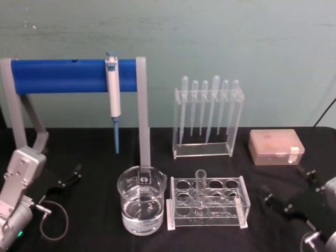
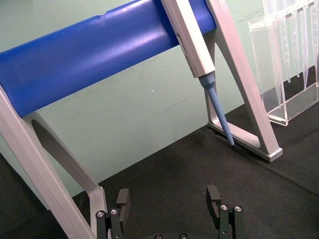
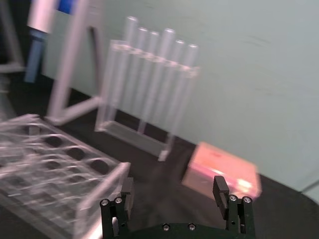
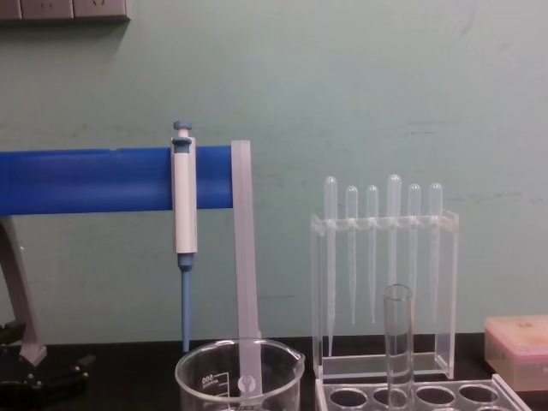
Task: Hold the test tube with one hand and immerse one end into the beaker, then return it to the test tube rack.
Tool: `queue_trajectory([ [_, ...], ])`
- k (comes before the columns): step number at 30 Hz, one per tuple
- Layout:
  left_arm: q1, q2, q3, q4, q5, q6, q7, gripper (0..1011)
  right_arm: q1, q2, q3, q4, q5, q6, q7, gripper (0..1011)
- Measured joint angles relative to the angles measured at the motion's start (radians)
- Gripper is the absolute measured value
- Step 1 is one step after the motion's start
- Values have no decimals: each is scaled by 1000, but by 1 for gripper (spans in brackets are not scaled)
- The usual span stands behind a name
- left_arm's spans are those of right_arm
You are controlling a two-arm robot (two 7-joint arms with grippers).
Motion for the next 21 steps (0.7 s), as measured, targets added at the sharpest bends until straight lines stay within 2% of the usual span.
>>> queue_trajectory([
  [1,0,0,0,0,0,0,0,1000,-24,10,3,-28,15,0,20,1004],
  [2,0,0,0,0,0,0,0,1000,-24,10,3,-28,15,0,20,1004],
  [5,0,0,0,0,0,0,0,1000,-63,25,-2,-82,34,2,69,1004],
  [10,0,0,0,0,0,0,0,1000,-78,20,-27,-121,22,9,110,1004],
  [13,0,0,0,0,0,0,0,1000,-69,0,-49,-124,1,6,129,1004],
  [20,0,0,0,0,0,0,0,1000,-4,-86,-105,-81,-74,-41,158,1004],
  [21,0,0,0,0,0,0,0,1000,13,-107,-116,-67,-91,-51,162,1004],
])
